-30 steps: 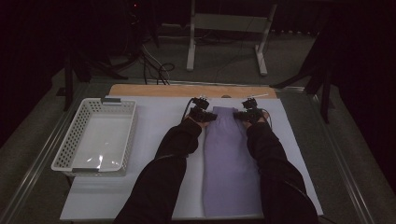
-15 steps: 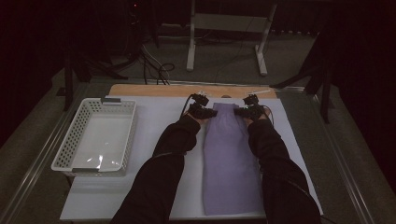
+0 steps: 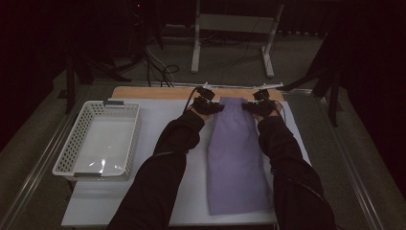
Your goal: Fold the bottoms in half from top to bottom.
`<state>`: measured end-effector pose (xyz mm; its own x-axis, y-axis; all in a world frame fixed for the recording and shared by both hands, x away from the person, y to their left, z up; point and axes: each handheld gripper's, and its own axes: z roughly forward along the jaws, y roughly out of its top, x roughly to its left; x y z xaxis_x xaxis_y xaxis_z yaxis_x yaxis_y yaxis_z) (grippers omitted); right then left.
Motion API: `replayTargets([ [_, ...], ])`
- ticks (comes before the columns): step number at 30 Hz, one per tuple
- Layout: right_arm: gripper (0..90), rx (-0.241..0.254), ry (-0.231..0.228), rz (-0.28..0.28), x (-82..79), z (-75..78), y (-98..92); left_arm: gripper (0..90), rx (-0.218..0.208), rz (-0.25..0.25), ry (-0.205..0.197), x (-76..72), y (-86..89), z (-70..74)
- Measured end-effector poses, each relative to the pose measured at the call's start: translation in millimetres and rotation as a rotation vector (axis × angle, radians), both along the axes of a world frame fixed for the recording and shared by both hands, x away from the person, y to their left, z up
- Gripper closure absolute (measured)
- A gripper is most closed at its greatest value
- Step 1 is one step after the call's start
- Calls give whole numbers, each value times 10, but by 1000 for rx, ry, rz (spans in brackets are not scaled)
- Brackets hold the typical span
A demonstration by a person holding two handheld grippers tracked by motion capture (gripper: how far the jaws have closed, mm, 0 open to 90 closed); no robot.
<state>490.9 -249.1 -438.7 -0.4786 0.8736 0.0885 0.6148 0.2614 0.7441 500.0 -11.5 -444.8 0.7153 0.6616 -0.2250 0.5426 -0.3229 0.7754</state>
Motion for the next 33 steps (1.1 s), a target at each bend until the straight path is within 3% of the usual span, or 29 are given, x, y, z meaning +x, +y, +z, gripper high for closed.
replayTargets([
  [5,795,34,-24,-4,-24,138,-50,797,-12,-15,-27,-35,-1,105],
  [12,794,55,-38,27,-136,142,-93,797,1,-44,-36,-121,19,125],
  [26,794,36,-81,98,-398,285,-116,797,-28,-91,-50,-324,95,218],
  [33,794,70,-97,113,-571,311,-177,797,-43,-128,-62,-491,85,267],
])
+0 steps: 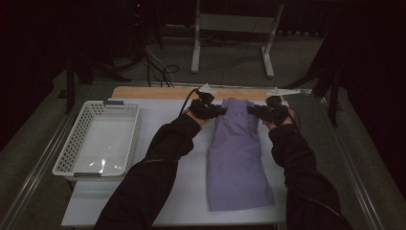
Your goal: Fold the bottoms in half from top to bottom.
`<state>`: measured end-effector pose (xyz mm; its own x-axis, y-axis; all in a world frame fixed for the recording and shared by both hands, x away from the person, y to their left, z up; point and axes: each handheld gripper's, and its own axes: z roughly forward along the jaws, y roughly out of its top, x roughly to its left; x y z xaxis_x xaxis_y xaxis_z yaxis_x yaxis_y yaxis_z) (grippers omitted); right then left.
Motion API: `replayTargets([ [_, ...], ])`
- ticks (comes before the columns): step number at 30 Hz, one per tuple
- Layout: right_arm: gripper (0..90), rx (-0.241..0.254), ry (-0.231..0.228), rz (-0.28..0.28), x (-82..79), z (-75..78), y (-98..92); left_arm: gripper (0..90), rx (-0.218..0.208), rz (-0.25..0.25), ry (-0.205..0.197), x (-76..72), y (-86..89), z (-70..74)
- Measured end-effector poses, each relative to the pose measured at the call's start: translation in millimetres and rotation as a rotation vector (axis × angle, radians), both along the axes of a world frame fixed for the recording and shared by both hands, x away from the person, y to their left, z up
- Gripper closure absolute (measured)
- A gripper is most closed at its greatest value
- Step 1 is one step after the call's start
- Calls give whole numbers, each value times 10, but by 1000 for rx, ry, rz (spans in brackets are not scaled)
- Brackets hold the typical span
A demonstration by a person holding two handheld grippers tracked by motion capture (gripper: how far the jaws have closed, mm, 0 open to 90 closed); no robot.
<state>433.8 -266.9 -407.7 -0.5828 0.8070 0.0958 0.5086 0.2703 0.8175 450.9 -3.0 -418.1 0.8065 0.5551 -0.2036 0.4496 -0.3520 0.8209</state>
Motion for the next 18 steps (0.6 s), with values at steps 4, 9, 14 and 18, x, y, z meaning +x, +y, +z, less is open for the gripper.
replayTargets([
  [4,794,-20,-4,10,-112,16,-7,797,-1,-10,-7,-85,7,5],
  [9,794,-19,-13,17,-221,39,-4,797,-12,-20,-9,-181,31,10],
  [14,794,-13,-14,32,-356,32,13,797,-5,-34,-5,-262,70,-8],
  [18,793,-29,-24,37,-440,58,24,796,-14,-43,-5,-328,83,-4],
])
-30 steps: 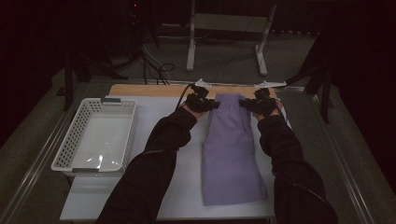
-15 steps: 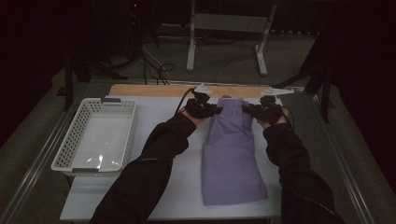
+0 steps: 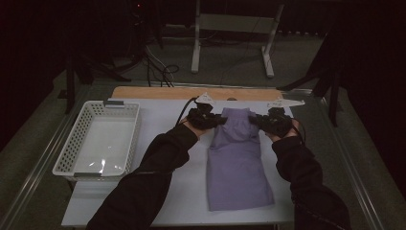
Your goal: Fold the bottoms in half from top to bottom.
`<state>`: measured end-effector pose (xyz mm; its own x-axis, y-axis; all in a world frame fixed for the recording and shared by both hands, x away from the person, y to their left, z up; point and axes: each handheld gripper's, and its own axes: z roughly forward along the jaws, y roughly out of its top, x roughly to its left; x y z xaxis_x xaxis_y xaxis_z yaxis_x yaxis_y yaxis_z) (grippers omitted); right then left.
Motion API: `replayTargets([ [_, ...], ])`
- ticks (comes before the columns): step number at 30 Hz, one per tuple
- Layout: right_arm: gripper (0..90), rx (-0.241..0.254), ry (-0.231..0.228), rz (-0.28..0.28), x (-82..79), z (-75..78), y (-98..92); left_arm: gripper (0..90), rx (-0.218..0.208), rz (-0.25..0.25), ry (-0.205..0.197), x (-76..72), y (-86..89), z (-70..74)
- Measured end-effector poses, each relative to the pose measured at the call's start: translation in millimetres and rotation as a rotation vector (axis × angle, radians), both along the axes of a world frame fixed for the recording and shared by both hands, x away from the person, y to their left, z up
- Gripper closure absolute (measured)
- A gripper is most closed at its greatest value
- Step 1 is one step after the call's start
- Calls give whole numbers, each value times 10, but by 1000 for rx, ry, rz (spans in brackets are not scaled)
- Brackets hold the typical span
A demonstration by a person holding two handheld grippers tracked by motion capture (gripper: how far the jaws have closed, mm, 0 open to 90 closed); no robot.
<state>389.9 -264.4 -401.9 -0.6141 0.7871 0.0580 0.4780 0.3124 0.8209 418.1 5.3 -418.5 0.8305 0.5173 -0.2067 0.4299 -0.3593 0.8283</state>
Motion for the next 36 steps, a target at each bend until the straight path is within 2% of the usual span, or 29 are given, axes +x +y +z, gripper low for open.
replayTargets([
  [10,793,24,2,4,-198,-12,4,797,-4,-23,-3,-168,36,-12],
  [15,793,6,-16,13,-267,-6,15,797,-12,-30,-6,-237,46,-10],
  [22,793,9,-22,19,-382,-26,7,796,-16,-36,-12,-340,51,-50],
  [27,793,0,-29,17,-461,-87,10,796,-28,-33,17,-404,48,-106],
  [36,793,8,-25,29,-586,-169,-11,796,-4,-50,-8,-525,38,-171],
])
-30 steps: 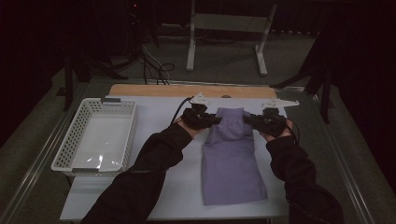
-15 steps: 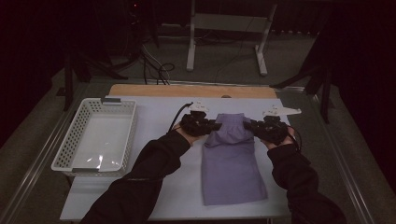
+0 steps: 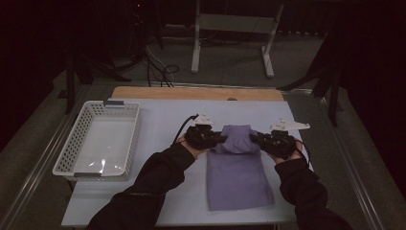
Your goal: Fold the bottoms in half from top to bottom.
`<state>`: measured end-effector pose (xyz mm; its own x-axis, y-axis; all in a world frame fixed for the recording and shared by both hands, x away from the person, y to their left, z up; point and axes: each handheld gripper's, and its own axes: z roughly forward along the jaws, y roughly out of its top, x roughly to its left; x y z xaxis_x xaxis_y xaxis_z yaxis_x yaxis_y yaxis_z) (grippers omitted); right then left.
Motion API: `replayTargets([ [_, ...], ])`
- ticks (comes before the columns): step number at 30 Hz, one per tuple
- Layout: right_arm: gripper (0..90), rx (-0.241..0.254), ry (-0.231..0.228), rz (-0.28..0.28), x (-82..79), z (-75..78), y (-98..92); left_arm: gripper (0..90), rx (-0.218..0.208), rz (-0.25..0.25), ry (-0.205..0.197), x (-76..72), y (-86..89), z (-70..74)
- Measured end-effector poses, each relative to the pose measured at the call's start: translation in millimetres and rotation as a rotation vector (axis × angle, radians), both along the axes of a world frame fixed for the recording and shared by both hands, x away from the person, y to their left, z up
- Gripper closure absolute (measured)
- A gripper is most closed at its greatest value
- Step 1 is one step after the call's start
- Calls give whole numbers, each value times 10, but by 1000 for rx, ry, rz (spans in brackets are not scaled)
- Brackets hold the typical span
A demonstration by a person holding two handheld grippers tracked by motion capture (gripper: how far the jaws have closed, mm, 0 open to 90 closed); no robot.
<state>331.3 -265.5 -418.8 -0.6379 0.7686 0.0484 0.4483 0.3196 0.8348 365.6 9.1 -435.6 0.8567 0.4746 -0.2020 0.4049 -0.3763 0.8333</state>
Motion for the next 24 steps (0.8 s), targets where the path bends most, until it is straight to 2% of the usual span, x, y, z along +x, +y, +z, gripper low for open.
replayTargets([
  [8,793,11,3,4,-167,-106,-20,796,11,-18,4,-97,-15,-104],
  [16,793,10,28,5,-295,-204,-58,795,22,-47,7,-206,-46,-196],
  [20,793,11,39,3,-314,-278,-64,795,39,-53,7,-225,-59,-232],
  [24,793,12,38,7,-354,-306,-48,795,29,-55,17,-268,-26,-275],
])
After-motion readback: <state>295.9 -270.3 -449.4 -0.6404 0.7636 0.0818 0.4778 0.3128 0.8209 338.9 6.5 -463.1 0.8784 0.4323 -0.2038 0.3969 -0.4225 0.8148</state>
